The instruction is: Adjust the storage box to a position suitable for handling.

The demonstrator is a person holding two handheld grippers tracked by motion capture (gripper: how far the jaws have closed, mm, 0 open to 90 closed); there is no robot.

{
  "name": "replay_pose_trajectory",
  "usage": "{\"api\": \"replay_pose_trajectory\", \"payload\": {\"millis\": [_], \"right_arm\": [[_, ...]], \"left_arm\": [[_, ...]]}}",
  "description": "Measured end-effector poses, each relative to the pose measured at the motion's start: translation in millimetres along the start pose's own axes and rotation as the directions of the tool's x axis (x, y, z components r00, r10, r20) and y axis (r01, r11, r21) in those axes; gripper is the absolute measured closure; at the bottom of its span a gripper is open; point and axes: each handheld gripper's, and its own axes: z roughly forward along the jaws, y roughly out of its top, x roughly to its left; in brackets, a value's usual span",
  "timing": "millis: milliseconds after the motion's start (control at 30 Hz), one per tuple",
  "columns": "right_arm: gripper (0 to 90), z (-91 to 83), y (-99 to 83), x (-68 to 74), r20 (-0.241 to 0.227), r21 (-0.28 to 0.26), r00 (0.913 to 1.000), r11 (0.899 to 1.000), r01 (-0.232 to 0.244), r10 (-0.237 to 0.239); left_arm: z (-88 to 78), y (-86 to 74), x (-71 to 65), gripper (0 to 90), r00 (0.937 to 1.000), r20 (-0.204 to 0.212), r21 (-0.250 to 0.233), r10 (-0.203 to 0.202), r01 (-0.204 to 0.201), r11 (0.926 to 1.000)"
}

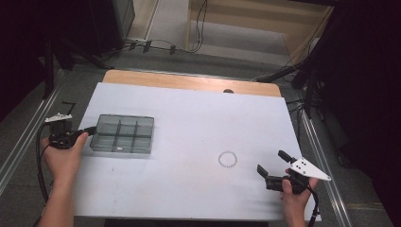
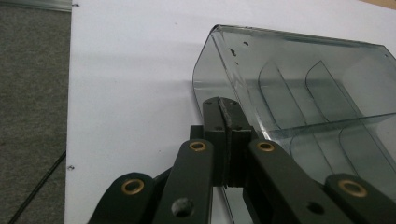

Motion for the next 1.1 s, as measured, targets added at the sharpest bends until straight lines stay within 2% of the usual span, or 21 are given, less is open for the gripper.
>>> {"api": "replay_pose_trajectory", "payload": {"millis": [367,1000,1100], "right_arm": [[0.0,0.7,0.3,1.1,-0.004,0.0,1.0,1.0,0.008,-0.008],[0.0,1.3,0.4,1.0,-0.005,0.003,0.9999,1.0,0.012,-0.012],[0.0,1.0,0.5,1.0,-0.006,0.004,0.9999,1.0,0.01,-0.01]], "left_arm": [[-0.1,-1.9,-2.0,90.0,1.0,-0.007,-0.011,-0.004,0.004,0.9999],[7.8,-2.9,-20.0,90.0,0.9995,0.022,0.008,0.021,-0.021,0.9997],[8.9,-3.0,-22.3,90.0,0.999,0.042,0.014,0.017,-0.017,0.9997]]}}
